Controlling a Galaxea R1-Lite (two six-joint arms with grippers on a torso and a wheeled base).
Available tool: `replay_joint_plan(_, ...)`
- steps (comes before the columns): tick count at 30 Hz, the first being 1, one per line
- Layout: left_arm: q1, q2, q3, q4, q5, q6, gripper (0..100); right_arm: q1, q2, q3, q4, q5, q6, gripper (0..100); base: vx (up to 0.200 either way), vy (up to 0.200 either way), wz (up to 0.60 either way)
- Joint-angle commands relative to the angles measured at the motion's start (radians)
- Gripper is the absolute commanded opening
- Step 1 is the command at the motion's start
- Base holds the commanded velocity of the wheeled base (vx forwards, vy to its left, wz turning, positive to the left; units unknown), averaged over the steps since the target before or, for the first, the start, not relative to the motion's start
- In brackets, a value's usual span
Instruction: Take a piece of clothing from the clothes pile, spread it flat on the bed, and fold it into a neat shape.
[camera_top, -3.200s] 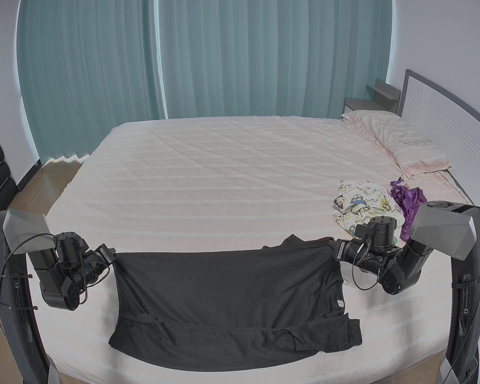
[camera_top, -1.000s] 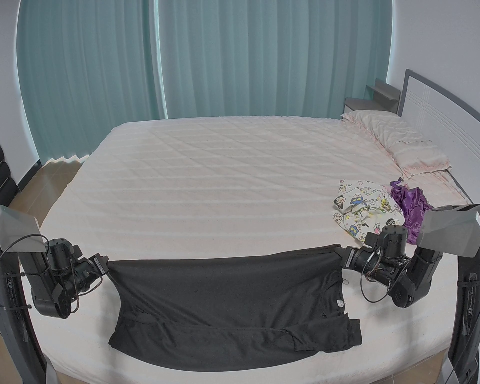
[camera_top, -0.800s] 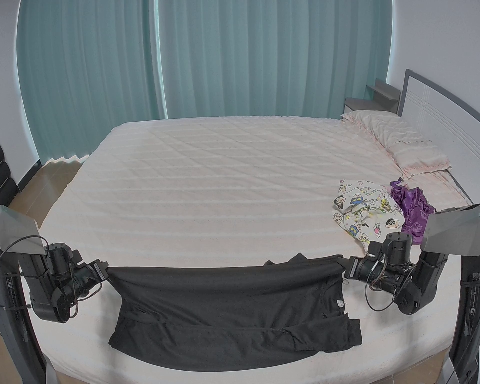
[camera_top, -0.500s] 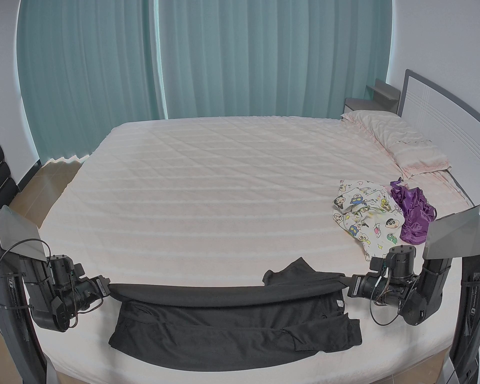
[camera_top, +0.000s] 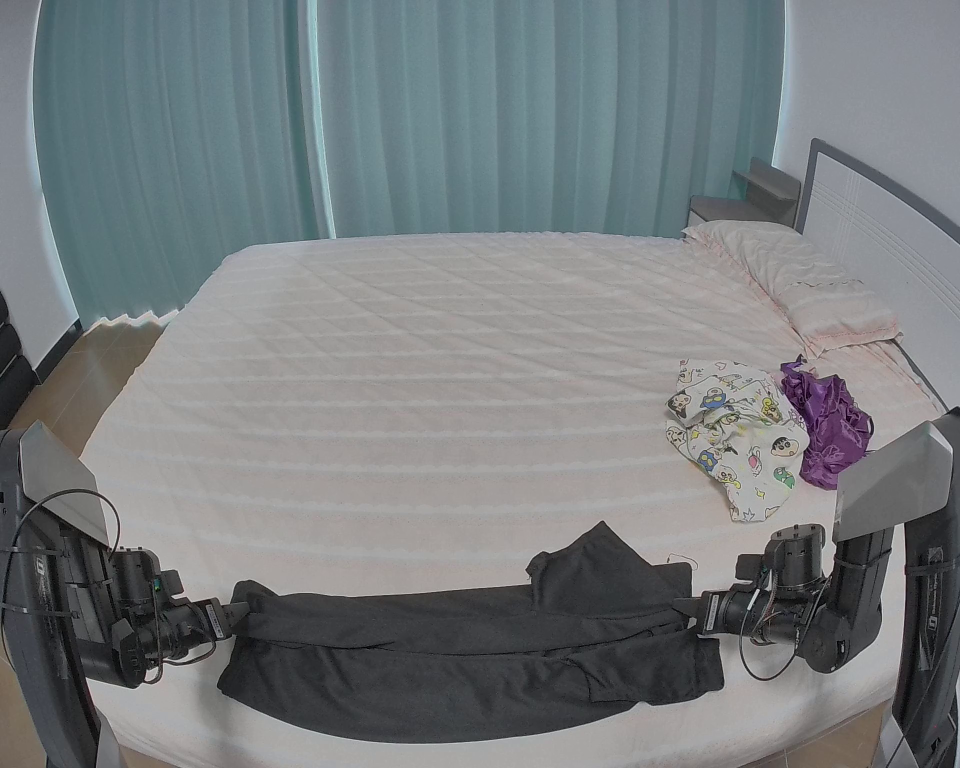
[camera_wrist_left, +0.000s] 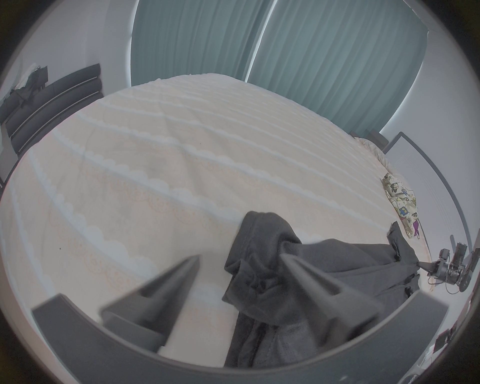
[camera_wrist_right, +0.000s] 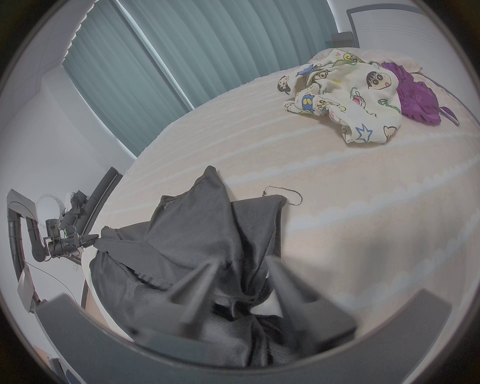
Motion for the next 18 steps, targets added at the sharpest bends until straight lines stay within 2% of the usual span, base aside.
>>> replay_joint_plan(1, 0.008, 0.006, 0.022, -0.001, -0.002, -0.005, 100, -0.003, 0.006, 0.025, -0.034, 0.002, 0.007, 100, 0.000, 0.000, 0.00)
replay_joint_plan(5, 0.035, -0.014, 0.036, -0.027, -0.002, -0.036, 100, -0.019, -0.020, 0.048, -0.111, 0.004, 0.016, 100, 0.000, 0.000, 0.00)
replay_joint_plan(6, 0.058, -0.037, 0.053, -0.077, -0.013, -0.111, 100, -0.039, -0.047, 0.064, -0.139, 0.005, 0.021, 100, 0.000, 0.000, 0.00)
replay_joint_plan(8, 0.061, -0.056, 0.054, -0.098, -0.028, -0.185, 100, -0.041, -0.070, 0.064, -0.142, 0.011, 0.044, 100, 0.000, 0.000, 0.00)
replay_joint_plan(9, 0.061, -0.057, 0.054, -0.098, -0.029, -0.192, 100, -0.039, -0.075, 0.064, -0.142, 0.013, 0.051, 100, 0.000, 0.000, 0.00)
replay_joint_plan(10, 0.061, -0.091, 0.047, -0.098, -0.037, -0.275, 100, -0.032, -0.099, 0.055, -0.142, 0.034, 0.111, 100, 0.000, 0.000, 0.00)
replay_joint_plan(12, 0.057, -0.111, 0.040, -0.098, -0.039, -0.343, 100, -0.021, -0.109, 0.044, -0.132, 0.061, 0.148, 100, 0.000, 0.000, 0.00)
replay_joint_plan(17, -0.025, -0.169, -0.009, -0.098, -0.039, -0.640, 100, 0.046, -0.032, -0.057, -0.120, 0.084, 0.206, 100, 0.000, 0.000, 0.00)
replay_joint_plan(18, -0.025, -0.169, -0.009, -0.098, -0.039, -0.640, 100, 0.046, -0.032, -0.057, -0.120, 0.084, 0.206, 100, 0.000, 0.000, 0.00)
